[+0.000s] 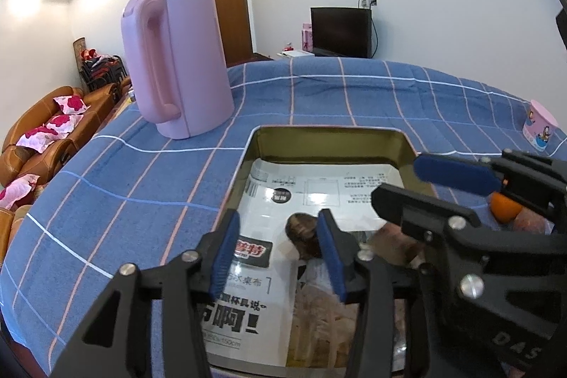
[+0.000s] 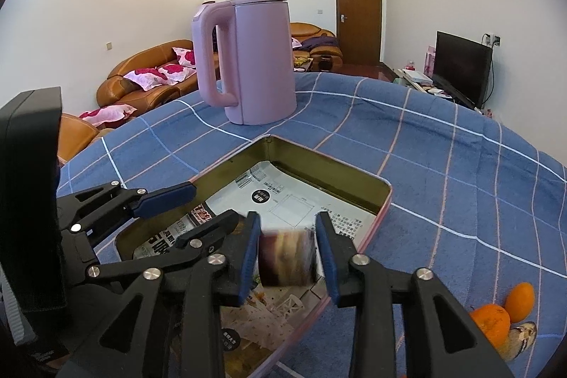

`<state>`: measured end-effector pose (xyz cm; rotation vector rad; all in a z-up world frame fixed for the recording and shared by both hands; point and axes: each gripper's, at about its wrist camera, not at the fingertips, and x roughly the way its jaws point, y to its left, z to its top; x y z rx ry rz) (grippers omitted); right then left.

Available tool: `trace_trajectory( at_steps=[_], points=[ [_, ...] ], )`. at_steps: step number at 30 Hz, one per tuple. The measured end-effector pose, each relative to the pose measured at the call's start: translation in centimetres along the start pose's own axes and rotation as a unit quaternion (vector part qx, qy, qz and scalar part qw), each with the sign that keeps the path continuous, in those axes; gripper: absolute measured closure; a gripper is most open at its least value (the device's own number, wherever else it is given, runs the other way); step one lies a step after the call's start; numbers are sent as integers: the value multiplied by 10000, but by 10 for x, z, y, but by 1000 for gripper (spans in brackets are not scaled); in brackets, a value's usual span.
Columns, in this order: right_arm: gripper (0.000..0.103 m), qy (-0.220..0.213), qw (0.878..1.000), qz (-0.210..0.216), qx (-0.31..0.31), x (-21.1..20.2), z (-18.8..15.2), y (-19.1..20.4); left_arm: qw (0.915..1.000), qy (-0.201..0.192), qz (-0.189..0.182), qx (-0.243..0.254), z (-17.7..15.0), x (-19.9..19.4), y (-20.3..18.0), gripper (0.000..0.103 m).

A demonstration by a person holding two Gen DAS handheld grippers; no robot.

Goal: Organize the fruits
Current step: 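Open both grippers to drop the items into the pink tin, then move both grippers back to the fruit cluster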

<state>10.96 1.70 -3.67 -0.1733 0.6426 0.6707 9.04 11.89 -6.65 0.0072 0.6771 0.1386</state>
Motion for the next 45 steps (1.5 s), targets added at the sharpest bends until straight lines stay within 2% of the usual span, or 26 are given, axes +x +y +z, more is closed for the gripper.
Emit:
trace_trajectory(
  at_steps=[1, 2, 3, 11, 17, 22, 26, 30, 34, 41, 45],
  points=[
    [54, -38, 10000, 6, 4, -3, 0, 0, 10000, -38, -8, -7, -1, -2, -1, 40],
    [44, -78, 10000, 18, 15, -6, 0, 1, 10000, -72, -5, -16, -1, -4, -1, 30],
    [42, -108, 9999, 23, 20, -9, 0, 1, 9999, -136, -23, -19, -2, -9, -2, 26],
    [41, -286, 9995, -136, 49, -42, -10, -4, 9994, -311, -164, 73, -4, -28, -15, 26],
    [41, -494, 9972, -530, 179, -85, -32, -23, 9989, -351, -301, -43, -10, -40, -20, 26],
    [41, -557, 9895, -1276, 390, -126, -70, -49, 9979, -459, -459, 65, -22, -54, -43, 26],
    [42, -414, 9826, -1681, 676, -143, -100, -71, 9962, -463, -711, 177, -29, -62, -66, 26],
    [42, -259, 9786, -1809, 947, -145, -122, -86, 9938, -442, -896, 490, -35, -68, -95, 26],
    [42, -158, 9788, -1795, 977, -140, -128, -88, 9913, -394, -1025, 733, -41, -71, -115, 26],
    [42, 125, 9808, -1766, 823, -129, -139, -80, 9894, -19, -1168, 861, -44, -56, -128, 26],
    [42, 285, 9802, -1697, 974, -125, -140, -85, 9875, 81, -1271, 925, -44, -54, -135, 26]
  ],
)
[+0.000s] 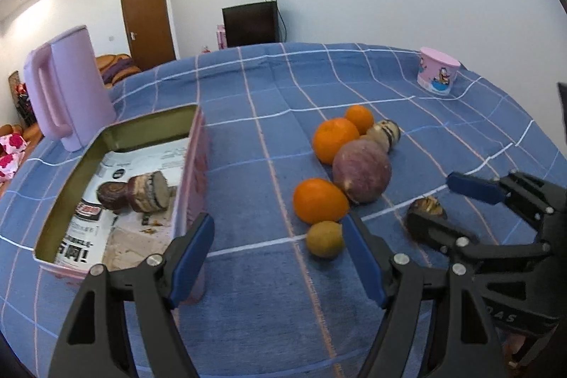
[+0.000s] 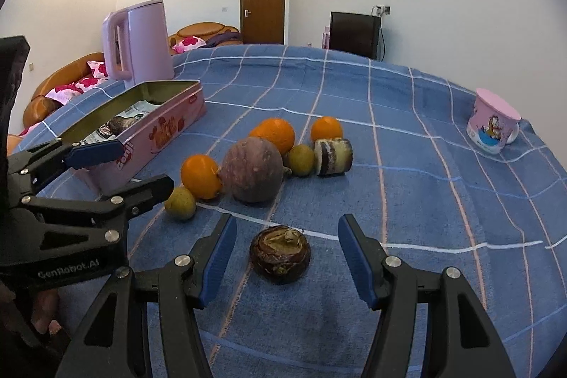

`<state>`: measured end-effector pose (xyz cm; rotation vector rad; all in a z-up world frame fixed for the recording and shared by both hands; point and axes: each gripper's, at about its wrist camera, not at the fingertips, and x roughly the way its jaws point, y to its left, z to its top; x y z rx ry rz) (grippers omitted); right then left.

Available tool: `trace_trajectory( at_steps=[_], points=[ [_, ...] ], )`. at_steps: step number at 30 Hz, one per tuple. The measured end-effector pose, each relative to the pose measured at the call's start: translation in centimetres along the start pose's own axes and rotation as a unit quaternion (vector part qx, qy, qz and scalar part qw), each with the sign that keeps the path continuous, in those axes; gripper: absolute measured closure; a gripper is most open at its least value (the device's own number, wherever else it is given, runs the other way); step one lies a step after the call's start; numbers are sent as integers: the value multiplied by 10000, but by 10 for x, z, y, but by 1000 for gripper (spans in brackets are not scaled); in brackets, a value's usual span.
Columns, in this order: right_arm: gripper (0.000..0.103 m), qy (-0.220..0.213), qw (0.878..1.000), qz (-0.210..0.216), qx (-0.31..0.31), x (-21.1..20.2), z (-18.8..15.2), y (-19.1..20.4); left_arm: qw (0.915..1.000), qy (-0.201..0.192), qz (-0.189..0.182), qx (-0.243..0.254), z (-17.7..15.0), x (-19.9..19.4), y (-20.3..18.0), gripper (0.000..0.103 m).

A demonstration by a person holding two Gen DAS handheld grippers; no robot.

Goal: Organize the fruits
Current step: 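Move both grippers back to the fruit cluster, then grasp the yellow-green kiwi with left gripper while right grasps a dark brown fruit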

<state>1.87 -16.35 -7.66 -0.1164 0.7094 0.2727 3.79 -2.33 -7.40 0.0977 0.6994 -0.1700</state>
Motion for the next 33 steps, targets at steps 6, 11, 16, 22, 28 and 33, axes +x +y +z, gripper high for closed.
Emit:
trace_trajectory(
  at_steps=[6, 11, 16, 22, 28, 33],
  points=[
    [54, 132, 9999, 87, 29, 3, -2, -2, 9996, 109, -141, 209, -1, 3, -11, 34],
    [58, 344, 9990, 283, 94, 9, -1, -5, 9981, 377, -351, 351, 0, 12, -16, 49],
    [62, 359, 9987, 347, 143, 10, -2, -7, 9963, 590, -507, 362, 0, 19, -17, 60],
    [62, 335, 9988, 331, 119, 9, -2, -6, 9944, 768, -645, 338, -1, 25, -17, 73],
    [62, 185, 9993, 321, 66, 5, -2, -5, 9968, 523, -522, 311, -3, 17, -15, 73],
    [62, 44, 9993, 364, 75, 1, -2, -4, 9982, 318, -439, 258, -4, 10, -11, 73]
  ],
)
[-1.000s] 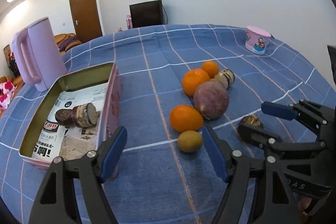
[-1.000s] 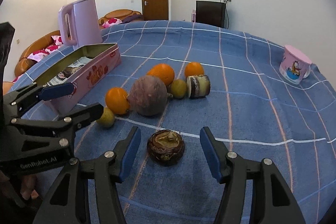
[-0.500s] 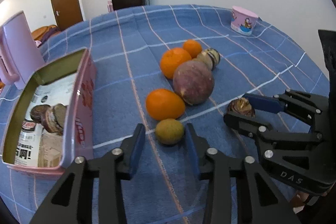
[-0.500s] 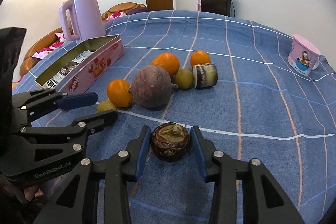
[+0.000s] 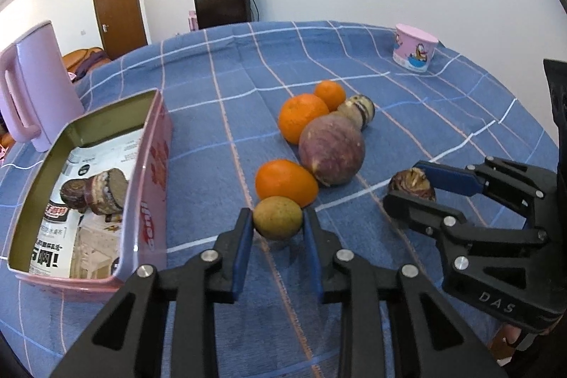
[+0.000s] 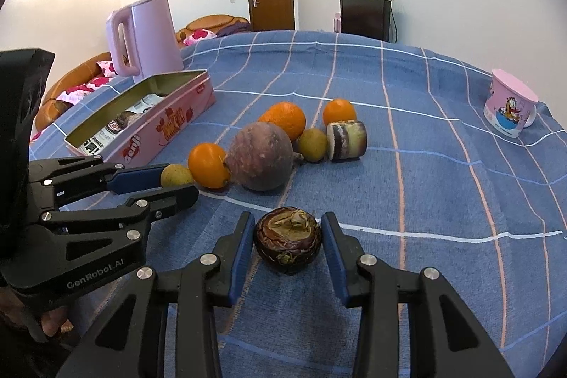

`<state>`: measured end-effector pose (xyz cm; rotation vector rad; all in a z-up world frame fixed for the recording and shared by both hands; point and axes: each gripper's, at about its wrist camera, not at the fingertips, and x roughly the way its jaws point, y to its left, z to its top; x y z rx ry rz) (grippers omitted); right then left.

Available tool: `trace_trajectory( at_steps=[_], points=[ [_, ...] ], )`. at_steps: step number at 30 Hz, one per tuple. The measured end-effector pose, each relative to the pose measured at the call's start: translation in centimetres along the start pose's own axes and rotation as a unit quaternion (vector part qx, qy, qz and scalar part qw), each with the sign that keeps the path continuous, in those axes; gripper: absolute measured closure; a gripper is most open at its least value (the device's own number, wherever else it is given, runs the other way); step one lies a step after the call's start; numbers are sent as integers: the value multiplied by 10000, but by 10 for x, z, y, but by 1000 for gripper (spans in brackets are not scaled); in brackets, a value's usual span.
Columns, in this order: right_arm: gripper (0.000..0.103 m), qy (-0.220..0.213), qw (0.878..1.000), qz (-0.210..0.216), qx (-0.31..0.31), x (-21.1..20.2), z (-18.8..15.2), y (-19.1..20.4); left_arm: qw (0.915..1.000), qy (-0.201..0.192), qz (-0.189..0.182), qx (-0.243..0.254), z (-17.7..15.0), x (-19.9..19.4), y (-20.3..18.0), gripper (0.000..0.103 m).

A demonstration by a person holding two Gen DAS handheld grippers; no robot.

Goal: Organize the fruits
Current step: 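Grasp the yellow-green kiwi with left gripper while right grasps a dark brown fruit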

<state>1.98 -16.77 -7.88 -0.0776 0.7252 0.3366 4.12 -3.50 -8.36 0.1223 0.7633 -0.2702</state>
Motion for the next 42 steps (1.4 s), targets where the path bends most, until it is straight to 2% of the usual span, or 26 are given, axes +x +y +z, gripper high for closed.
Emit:
trace_trajectory(
  at_steps=[12, 42],
  points=[
    [63, -383, 9992, 17, -97, -11, -2, 4, 9991, -398, 103, -124, -1, -13, 6, 73],
    [63, -1052, 9940, -57, -288, -31, -10, 10, 9947, -984, 211, -201, -5, -31, 8, 73]
  ],
)
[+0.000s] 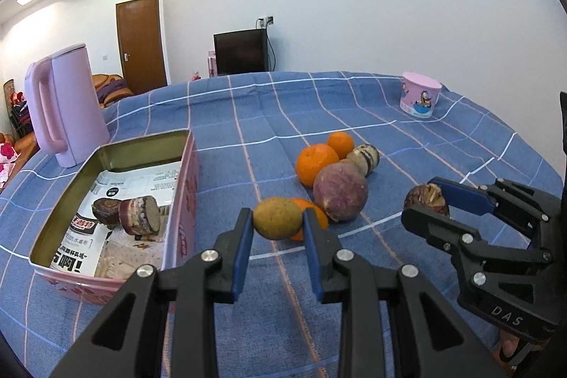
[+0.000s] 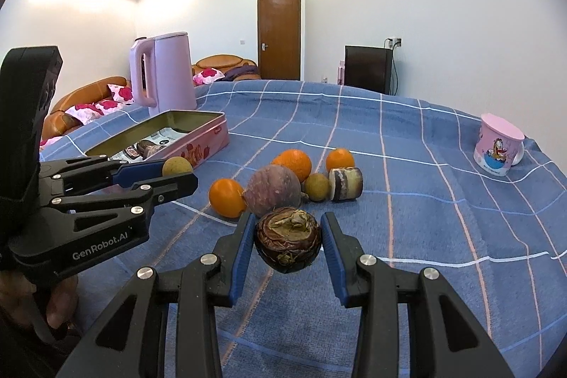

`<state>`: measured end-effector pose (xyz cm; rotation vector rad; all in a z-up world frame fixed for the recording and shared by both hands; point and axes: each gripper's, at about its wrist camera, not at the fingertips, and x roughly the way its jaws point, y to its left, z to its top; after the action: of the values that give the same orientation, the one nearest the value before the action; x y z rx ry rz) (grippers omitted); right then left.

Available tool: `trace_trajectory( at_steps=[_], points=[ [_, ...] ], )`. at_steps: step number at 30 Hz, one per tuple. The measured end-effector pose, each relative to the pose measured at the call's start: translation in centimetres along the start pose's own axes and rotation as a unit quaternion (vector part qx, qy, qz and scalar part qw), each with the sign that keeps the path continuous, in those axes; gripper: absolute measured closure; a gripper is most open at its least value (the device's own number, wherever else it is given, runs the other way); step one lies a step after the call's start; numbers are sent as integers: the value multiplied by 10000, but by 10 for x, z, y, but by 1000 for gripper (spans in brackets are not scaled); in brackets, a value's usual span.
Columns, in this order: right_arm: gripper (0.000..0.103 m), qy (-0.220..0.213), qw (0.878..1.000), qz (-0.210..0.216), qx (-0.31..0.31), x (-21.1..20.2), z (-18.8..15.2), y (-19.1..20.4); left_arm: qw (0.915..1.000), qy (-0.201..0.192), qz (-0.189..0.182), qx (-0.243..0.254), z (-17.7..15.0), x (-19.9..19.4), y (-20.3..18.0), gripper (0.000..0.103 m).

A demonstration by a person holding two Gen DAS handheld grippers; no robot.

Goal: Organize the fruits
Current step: 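Grasp the yellow-green kiwi with left gripper while right grasps a dark brown fruit, then lift the kiwi and the dark brown fruit and carry them toward the tin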

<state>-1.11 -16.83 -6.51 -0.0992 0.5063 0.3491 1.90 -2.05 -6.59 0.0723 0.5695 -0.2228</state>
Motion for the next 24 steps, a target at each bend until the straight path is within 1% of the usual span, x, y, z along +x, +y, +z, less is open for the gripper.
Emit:
trace_trajectory(
  at_steps=[12, 24],
  points=[
    [63, -169, 9998, 8, -47, -4, -1, 1, 9999, -124, 23, -23, 2, -3, 1, 73],
    [63, -383, 9992, 74, -94, -11, -2, 3, 9991, -404, 122, 45, 0, -11, 0, 73]
  ],
)
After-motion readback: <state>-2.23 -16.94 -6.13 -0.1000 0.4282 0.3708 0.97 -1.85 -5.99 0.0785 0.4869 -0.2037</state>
